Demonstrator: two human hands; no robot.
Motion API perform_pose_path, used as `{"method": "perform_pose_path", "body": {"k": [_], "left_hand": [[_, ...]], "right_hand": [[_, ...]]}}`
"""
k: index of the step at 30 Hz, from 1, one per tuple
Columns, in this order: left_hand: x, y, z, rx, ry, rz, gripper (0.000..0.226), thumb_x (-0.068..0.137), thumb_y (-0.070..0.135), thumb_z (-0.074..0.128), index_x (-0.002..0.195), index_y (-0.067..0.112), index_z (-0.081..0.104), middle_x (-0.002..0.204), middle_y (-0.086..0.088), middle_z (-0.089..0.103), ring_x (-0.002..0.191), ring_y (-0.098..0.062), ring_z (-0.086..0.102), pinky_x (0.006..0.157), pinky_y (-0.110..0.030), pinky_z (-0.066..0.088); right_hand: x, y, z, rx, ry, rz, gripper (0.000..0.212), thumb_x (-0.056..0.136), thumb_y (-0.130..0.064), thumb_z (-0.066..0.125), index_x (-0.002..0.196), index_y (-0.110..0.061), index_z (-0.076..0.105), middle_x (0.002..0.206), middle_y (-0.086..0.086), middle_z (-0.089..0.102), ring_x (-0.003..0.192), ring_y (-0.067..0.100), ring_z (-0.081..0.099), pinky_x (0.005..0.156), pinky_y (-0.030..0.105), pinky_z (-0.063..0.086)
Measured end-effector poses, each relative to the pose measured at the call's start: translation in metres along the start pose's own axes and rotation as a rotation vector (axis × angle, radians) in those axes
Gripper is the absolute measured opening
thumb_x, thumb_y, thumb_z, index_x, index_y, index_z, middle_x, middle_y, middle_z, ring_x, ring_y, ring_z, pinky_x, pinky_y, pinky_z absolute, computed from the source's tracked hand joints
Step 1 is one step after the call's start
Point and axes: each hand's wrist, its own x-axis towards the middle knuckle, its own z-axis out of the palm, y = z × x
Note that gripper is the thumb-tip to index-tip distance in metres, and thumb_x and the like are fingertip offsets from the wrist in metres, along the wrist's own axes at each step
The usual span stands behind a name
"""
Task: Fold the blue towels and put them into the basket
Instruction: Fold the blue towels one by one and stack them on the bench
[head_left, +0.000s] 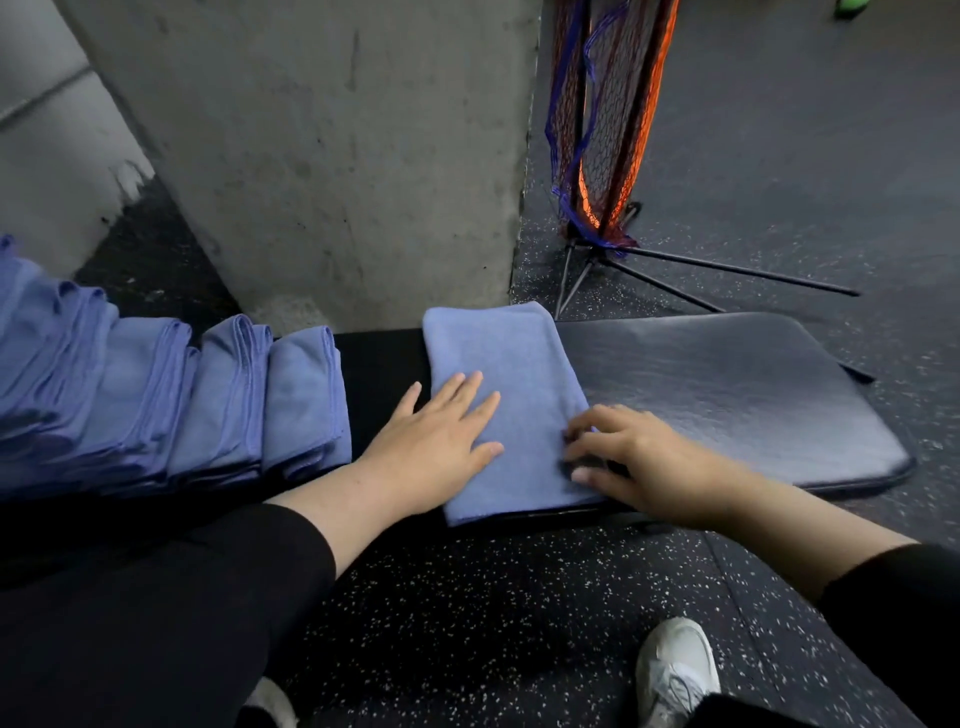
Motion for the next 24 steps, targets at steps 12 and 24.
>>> {"method": "perform_pose_path", "body": {"k": [12, 24], "left_hand": [[-0.047, 0.001, 0.000, 0.003, -0.075, 0.078, 0.070, 0.100, 0.065, 0.020, 0.161, 0.034, 0.000, 0.167, 0.006, -0.017, 0.152, -0.009, -0.021, 0.125, -0.048, -0.008], [-0.051, -0.001, 0.003, -0.029, 0.046, 0.266, 0.085, 0.091, 0.075, 0.039, 0.160, 0.028, 0.020, 0.168, 0.009, 0.006, 0.153, -0.001, 0.000, 0.125, -0.030, -0.006]], "right_hand": [[-0.020, -0.008, 0.016, -0.181, 0.105, -0.072, 0.030, 0.088, -0.042, 0.052, 0.112, -0.030, 0.065, 0.127, -0.010, 0.058, 0.120, 0.018, 0.056, 0.089, 0.039, 0.049], [0.009, -0.016, 0.011, -0.026, 0.085, 0.196, 0.039, 0.082, -0.042, 0.037, 0.095, -0.019, 0.065, 0.100, -0.006, 0.062, 0.095, 0.023, 0.056, 0.084, 0.046, 0.049]]}}
